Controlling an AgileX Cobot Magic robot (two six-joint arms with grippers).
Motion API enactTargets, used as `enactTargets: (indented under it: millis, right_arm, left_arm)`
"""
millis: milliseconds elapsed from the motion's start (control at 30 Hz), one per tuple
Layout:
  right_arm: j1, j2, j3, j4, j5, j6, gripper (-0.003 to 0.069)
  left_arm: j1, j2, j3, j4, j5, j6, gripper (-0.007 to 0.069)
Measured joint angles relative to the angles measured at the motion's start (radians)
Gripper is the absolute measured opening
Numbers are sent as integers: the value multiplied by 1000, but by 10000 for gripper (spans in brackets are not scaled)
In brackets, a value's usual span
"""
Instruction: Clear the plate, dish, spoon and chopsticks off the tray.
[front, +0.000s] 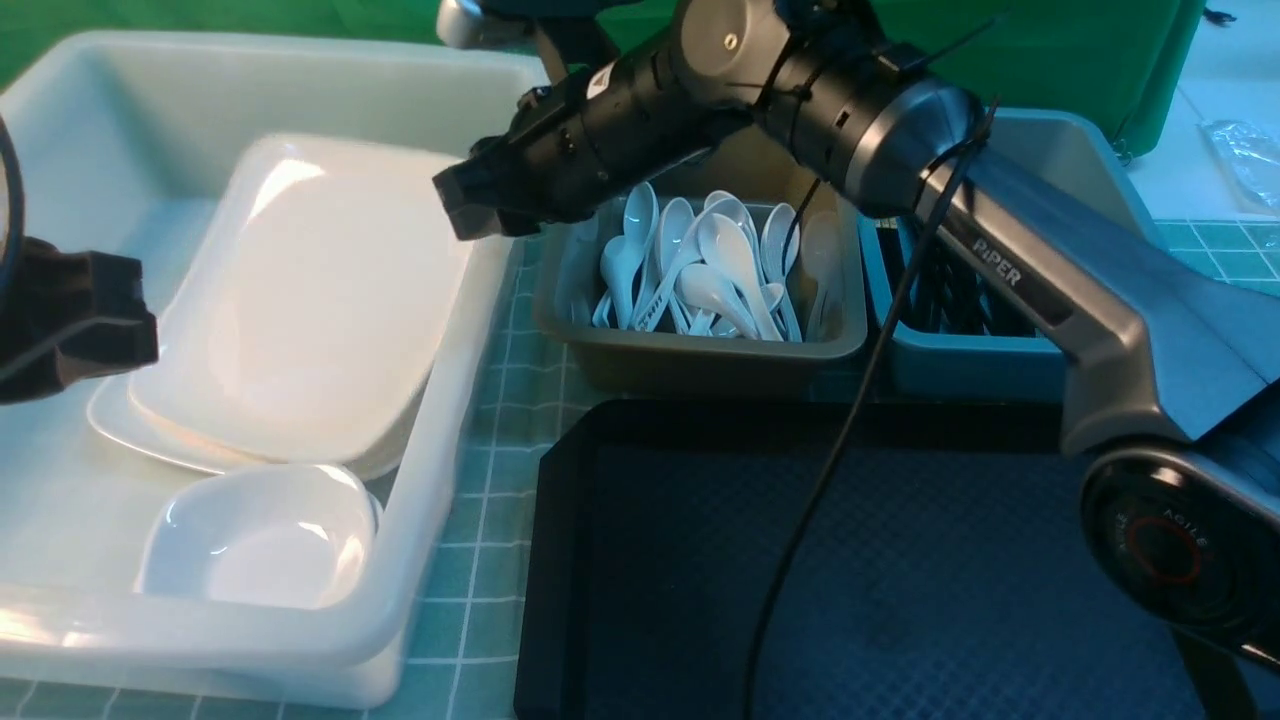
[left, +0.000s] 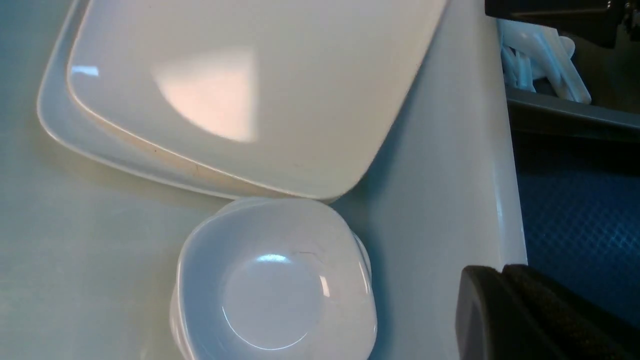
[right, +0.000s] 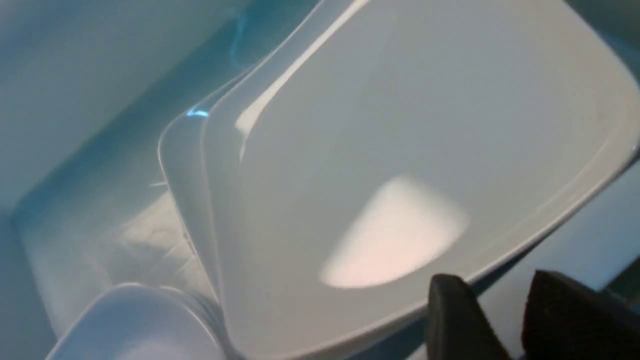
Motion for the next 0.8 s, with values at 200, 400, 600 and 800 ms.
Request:
enactTargets:
  millis: [200,400,600,800]
  right_arm:
    - [-5,0,0,-13,31,10,248]
    - [-5,-40,0,-84,78,49,248]
    - [-5,-177,0,-279,156,112,231]
    - [-5,-331,0,-472,332,138,214]
  left_arm:
    - [0,0,0,0,-1,0,10]
    - [0,0,0,0,-1,0,10]
    - [0,23,0,41,-4,-45,10]
    - [8,157,-34,176,15,-159,10]
